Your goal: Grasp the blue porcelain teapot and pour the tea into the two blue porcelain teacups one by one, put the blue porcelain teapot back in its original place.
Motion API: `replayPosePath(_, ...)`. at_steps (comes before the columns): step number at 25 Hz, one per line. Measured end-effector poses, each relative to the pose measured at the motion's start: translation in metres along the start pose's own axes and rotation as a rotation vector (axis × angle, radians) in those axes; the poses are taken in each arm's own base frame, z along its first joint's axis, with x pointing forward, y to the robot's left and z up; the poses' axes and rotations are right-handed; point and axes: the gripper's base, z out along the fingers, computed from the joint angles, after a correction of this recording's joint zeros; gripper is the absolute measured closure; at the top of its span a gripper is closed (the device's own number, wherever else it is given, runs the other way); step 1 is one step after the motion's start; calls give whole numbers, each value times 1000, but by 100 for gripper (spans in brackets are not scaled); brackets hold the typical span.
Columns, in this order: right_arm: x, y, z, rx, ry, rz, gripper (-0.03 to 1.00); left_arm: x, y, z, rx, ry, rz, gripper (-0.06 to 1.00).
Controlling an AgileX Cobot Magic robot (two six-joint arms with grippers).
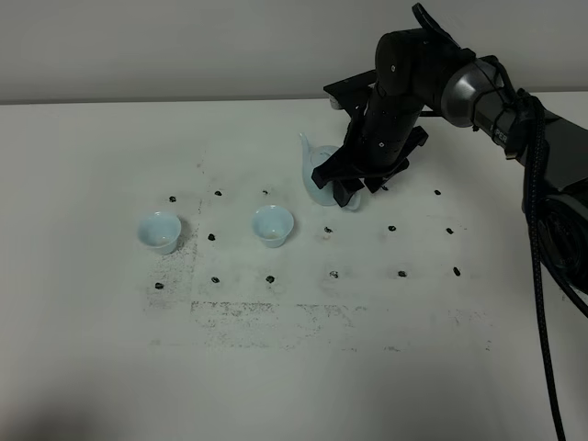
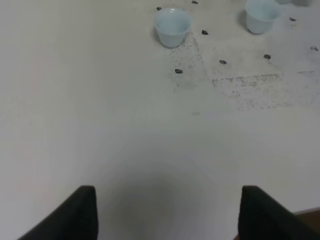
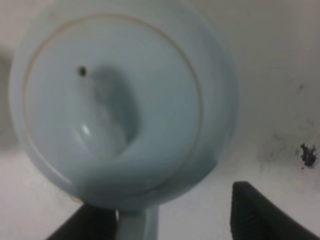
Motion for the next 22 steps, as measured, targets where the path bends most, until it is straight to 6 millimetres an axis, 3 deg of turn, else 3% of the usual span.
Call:
replayPosePath(10,0,2,0,-23,2,9,57,0,0,0,0,0,0,34)
replayPosePath(20,0,3,0,-36,1,11,87,0,0,0,0,0,0,34)
replayPosePath(22,0,3,0,-34,3,10,88,0,0,0,0,0,0,34)
